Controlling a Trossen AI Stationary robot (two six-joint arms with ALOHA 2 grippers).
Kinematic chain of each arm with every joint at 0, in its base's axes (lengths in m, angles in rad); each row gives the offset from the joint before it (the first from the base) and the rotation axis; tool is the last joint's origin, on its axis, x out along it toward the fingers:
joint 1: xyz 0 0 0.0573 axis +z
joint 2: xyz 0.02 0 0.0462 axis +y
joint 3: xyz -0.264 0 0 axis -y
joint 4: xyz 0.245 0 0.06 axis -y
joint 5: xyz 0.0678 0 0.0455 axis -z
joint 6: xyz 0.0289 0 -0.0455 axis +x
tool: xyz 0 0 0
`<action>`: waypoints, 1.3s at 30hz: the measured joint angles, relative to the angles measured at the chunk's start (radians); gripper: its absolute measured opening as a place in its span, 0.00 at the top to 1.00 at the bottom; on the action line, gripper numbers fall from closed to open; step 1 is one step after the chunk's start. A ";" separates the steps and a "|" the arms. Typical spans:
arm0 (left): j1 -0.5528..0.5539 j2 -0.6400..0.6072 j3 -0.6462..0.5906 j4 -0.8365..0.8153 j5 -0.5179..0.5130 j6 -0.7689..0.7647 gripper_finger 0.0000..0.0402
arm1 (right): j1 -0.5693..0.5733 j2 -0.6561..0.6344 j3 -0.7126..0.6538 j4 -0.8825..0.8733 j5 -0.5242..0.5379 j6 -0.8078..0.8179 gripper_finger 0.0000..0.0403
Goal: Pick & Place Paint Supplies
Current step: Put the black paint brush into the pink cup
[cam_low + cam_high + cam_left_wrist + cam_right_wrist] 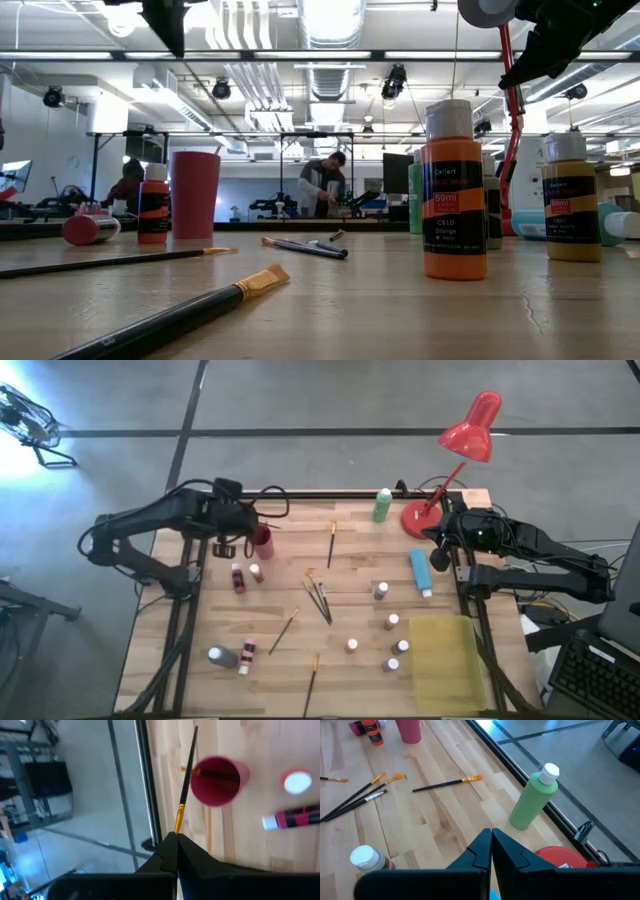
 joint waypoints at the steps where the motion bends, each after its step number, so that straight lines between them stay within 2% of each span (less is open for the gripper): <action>1: 0.007 -0.003 -0.014 0.000 0.000 0.000 1.00 | 0.000 0.000 0.000 0.000 0.000 0.000 0.98; 11: 0.047 -0.055 -0.134 0.000 0.001 0.031 1.00 | 0.000 0.000 0.000 0.000 0.000 0.001 0.98; 20: 0.057 -0.124 -0.128 0.001 0.001 0.030 1.00 | 0.000 0.000 0.000 0.000 0.000 0.002 0.98; 24: 0.057 -0.144 -0.132 0.000 0.046 0.028 1.00 | 0.000 0.000 0.000 0.000 0.000 0.002 0.98; 31: 0.057 -0.114 -0.174 0.001 0.062 0.061 1.00 | 0.000 0.000 0.000 0.000 0.000 0.000 0.98; 39: 0.057 -0.017 -0.205 0.000 0.063 0.101 1.00 | 0.000 0.000 0.000 0.000 0.000 0.000 0.98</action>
